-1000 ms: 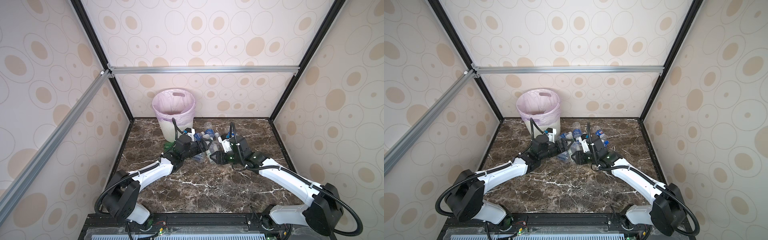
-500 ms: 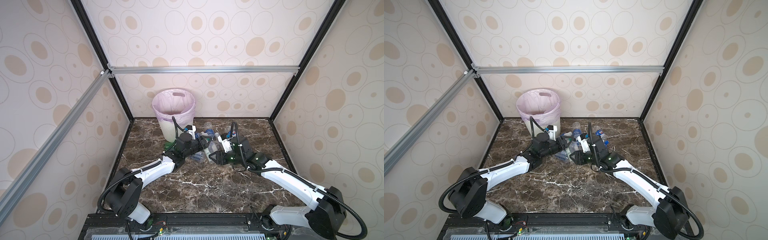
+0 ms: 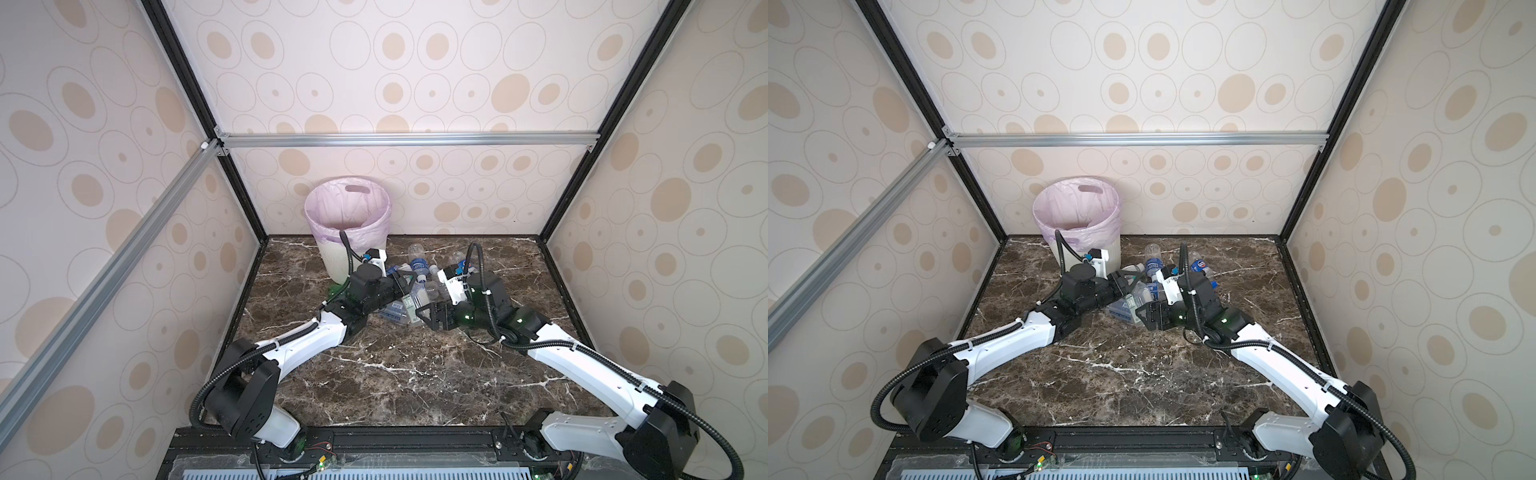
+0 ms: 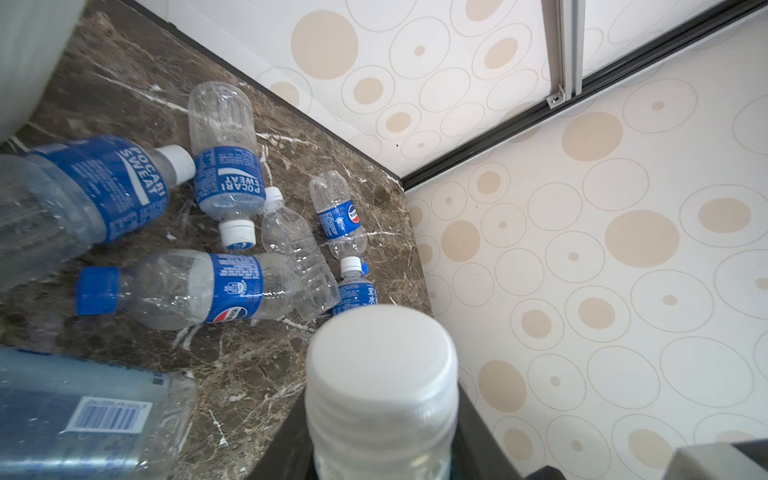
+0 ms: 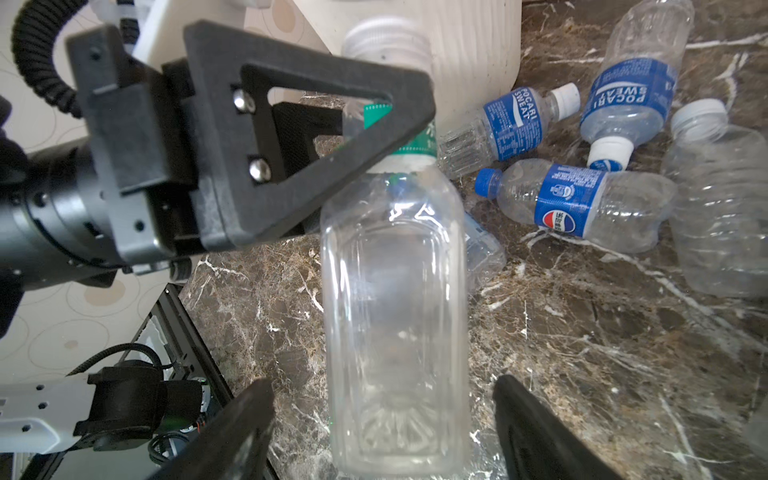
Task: Throw the plastic bottles in the bin
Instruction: 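Close left gripper on the white cap while right gripper opens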
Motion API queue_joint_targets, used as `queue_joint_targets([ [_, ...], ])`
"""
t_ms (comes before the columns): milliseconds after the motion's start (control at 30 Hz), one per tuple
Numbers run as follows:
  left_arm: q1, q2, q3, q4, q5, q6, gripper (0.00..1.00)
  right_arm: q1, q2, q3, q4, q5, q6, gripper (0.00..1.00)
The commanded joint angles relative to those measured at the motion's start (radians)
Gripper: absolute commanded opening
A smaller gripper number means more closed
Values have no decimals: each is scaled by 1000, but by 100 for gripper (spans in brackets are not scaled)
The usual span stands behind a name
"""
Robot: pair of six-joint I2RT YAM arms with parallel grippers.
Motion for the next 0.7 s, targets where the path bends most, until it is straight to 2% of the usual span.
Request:
queue_joint_targets([
  [0, 36, -59, 50, -72, -32, 60, 37, 7, -17, 51, -9, 10, -17, 91],
  [200, 103, -120, 123, -203, -71, 152, 38, 7, -9, 114, -7, 11, -44, 100],
  [433, 195, -156, 290, -354, -121, 299, 37, 13, 37, 224, 8, -18, -70, 100],
  [667, 230, -123, 623, -488, -267, 513, 37, 36, 82, 319, 31, -32, -76, 100],
])
